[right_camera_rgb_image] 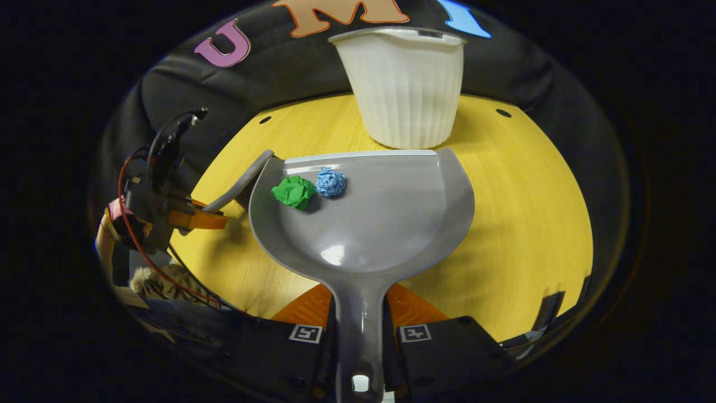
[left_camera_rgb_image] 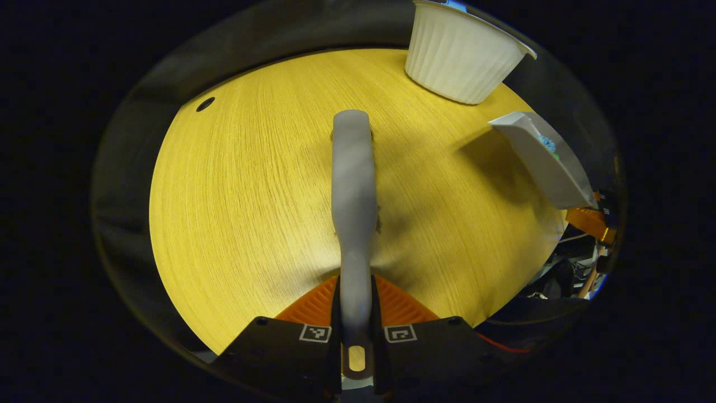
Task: Pick up the small broom and dustpan from the desktop, sweep the trash into the dustpan with the broom, and then empty the trash into the garbage bin.
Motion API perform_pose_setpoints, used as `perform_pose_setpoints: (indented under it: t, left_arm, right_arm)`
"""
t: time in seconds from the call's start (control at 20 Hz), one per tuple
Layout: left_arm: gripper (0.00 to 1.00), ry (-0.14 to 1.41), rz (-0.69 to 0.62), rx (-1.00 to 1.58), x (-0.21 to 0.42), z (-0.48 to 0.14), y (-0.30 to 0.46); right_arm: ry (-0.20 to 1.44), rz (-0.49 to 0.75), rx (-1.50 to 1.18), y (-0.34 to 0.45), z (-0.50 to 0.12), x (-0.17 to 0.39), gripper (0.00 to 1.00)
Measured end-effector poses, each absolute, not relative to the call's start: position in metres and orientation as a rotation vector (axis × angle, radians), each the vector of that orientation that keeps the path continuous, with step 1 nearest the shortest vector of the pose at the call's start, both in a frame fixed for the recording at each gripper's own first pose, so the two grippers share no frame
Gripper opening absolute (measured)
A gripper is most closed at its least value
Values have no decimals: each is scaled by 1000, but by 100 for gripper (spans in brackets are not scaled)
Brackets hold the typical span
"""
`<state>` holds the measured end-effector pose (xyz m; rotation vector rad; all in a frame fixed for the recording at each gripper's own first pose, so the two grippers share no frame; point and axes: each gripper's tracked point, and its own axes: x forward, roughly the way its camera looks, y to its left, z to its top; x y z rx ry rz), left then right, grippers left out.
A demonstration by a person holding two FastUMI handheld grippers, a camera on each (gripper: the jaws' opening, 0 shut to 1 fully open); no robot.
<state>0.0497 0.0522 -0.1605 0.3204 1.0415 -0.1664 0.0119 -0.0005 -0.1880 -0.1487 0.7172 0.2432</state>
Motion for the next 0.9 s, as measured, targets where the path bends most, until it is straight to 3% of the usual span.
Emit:
perform_pose_setpoints:
  t: [0.15,0.35,0.4,0.45,0.5,0.55,0.65,0.7,0.75,0.9]
  left_arm:
    - [20,1044,-157,313,47,-163,53]
    - [20,1040,-160,311,47,-164,56]
    - [21,1041,-157,310,46,-164,56]
    - [20,1040,-156,308,46,-165,56]
    - [20,1039,-157,306,45,-166,56]
    - [20,1040,-159,306,45,-166,57]
    - [20,1048,-158,315,41,-169,59]
    - [20,1055,-157,321,37,-170,61]
    - [20,1061,-156,326,33,-171,61]
    - [20,1066,-159,325,32,-172,62]
  right_arm:
    - [688,227,-133,-15,-136,-7,32]
    - [666,210,-118,-37,-65,-29,36]
    - [666,203,-116,-41,-51,-33,31]
    - [665,193,-122,-48,-36,-34,35]
    - [660,184,-132,-54,-23,-33,31]
    - [651,179,-143,-57,-8,-29,35]
    - [636,177,-144,-59,17,-19,35]
    - [629,175,-139,-57,30,-11,31]
    - [625,177,-147,-58,41,-4,35]
    - [651,171,-180,-67,68,16,35]
